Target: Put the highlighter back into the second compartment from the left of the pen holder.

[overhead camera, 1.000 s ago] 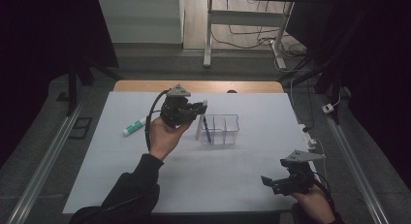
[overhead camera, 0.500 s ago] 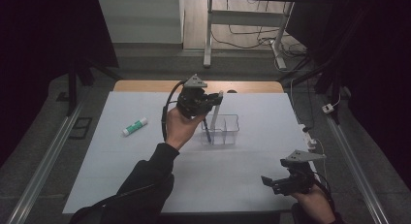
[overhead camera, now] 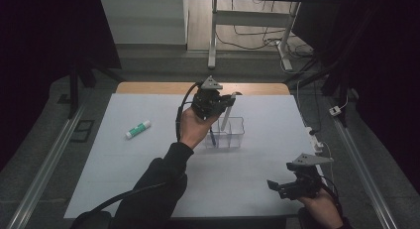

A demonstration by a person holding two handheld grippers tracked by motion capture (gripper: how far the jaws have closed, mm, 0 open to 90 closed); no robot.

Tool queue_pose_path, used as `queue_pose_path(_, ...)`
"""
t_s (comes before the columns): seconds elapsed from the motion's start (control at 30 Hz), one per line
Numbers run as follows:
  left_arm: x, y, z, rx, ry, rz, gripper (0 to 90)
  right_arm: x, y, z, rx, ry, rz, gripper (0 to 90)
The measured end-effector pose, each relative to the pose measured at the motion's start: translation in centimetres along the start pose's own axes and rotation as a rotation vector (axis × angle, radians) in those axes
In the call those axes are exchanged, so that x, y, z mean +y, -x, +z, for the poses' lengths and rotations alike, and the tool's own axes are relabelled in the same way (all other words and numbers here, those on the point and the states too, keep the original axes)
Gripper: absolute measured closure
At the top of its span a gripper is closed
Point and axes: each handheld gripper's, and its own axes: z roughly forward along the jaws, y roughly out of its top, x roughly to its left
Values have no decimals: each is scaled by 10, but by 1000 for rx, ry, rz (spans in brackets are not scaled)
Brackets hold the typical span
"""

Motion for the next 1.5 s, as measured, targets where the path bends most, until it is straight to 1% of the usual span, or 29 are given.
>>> queue_pose_path(0.2, -12, -1, 10, -1, -42, -6, 781, 0, 0, 0, 2, 0, 1, 0)
queue_pose_path(0.4, -24, -1, 17, 0, -74, -15, 780, 0, 0, 0, 3, -1, 1, 0)
queue_pose_path(0.57, -30, -2, 21, -2, -102, 6, 770, 0, 0, 0, -2, -4, 1, 0)
queue_pose_path(0.67, -30, -2, 19, -3, -100, 5, 763, 0, 0, 0, -2, -4, 1, 0)
queue_pose_path(0.83, -27, -4, 9, -10, -80, -1, 665, 0, 0, 0, 3, -2, 3, 0)
queue_pose_path(1.03, -28, -7, -6, -13, -87, 30, 560, 0, 0, 0, -1, -3, 2, 0)
queue_pose_path(1.07, -29, -8, -9, -18, -85, 32, 534, 0, 0, 0, -2, -3, 1, 0)
queue_pose_path(1.13, -32, -10, -15, -13, -89, 34, 501, 0, 0, 0, -3, -3, 2, 0)
queue_pose_path(1.2, -35, -13, -19, -23, -88, 36, 466, 0, 0, 1, -3, -4, 2, 0)
queue_pose_path(1.27, -38, -16, -24, -14, -97, 40, 423, 0, 0, 1, -5, -3, 0, 0)
queue_pose_path(1.33, -41, -19, -28, -29, -104, 27, 376, 0, 0, 1, -4, -4, 1, 0)
queue_pose_path(1.47, -48, -25, -36, -28, -114, 31, 285, 0, -1, 1, -5, -5, 1, 0)
queue_pose_path(1.5, -50, -26, -38, -22, -118, 32, 256, 0, -1, 1, -5, -4, 0, 0)
